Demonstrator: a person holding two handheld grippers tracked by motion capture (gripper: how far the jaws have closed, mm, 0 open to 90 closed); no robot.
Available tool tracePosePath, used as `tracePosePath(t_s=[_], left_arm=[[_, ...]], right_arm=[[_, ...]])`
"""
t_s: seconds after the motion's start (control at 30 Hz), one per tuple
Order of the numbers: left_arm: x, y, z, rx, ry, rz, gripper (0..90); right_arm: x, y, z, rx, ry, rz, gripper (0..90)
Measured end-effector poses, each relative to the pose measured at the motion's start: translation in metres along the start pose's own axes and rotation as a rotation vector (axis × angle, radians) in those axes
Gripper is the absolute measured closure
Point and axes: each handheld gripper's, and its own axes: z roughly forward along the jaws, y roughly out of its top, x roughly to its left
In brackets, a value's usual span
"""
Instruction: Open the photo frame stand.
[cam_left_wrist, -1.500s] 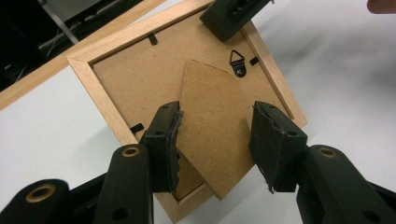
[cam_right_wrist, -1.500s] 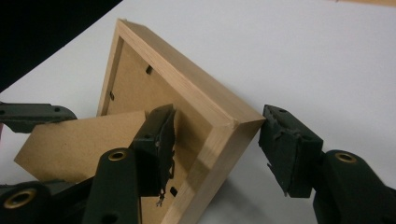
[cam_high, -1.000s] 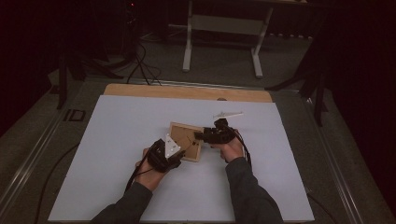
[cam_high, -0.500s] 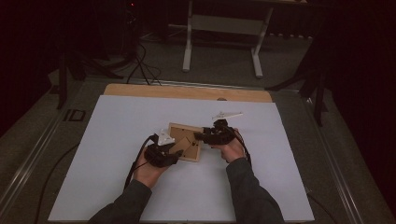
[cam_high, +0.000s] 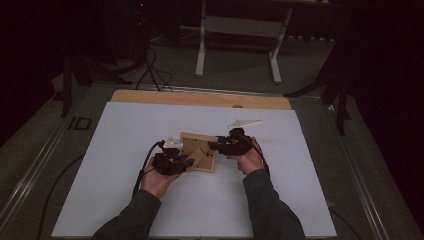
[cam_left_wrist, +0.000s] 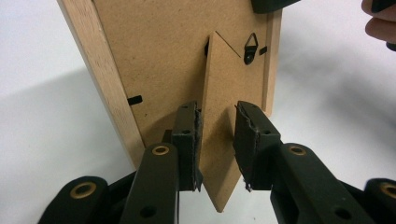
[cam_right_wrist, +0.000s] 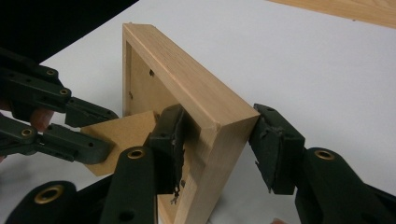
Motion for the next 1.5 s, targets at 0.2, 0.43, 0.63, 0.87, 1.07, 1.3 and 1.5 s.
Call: tracePosePath(t_s=[0.2, 0.43, 0.63, 0.87, 1.07, 1.3, 1.5], left_arm=[[-0.007, 0.003, 0.005, -0.006, 0.036, 0.031, 70.8], [-0.012, 0.005, 0.01, -0.024, 0.069, 0.047, 71.3], [-0.014, 0.006, 0.014, -0.023, 0.098, 0.067, 71.3], [-0.015, 0.006, 0.016, -0.018, 0.114, 0.078, 71.3], [-0.017, 0.004, 0.015, -0.011, 0.116, 0.096, 71.5], [-0.014, -0.001, 0.014, -0.019, 0.075, 0.071, 71.3], [-0.014, -0.005, 0.013, -0.023, 0.063, 0.075, 70.4]], right_arm=[[0.0, 0.001, -0.004, -0.013, -0.024, -0.008, 54.9], [0.001, 0.003, -0.006, -0.022, -0.064, -0.036, 54.6], [0.003, 0.004, -0.006, -0.022, -0.081, -0.051, 54.4], [0.006, 0.005, -0.006, -0.025, -0.097, -0.072, 54.5], [0.009, 0.003, -0.008, -0.026, -0.086, -0.073, 53.0], [0.013, 0.0, -0.01, -0.028, -0.075, -0.077, 51.8], [0.015, -0.006, -0.009, -0.023, -0.044, -0.065, 50.4]])
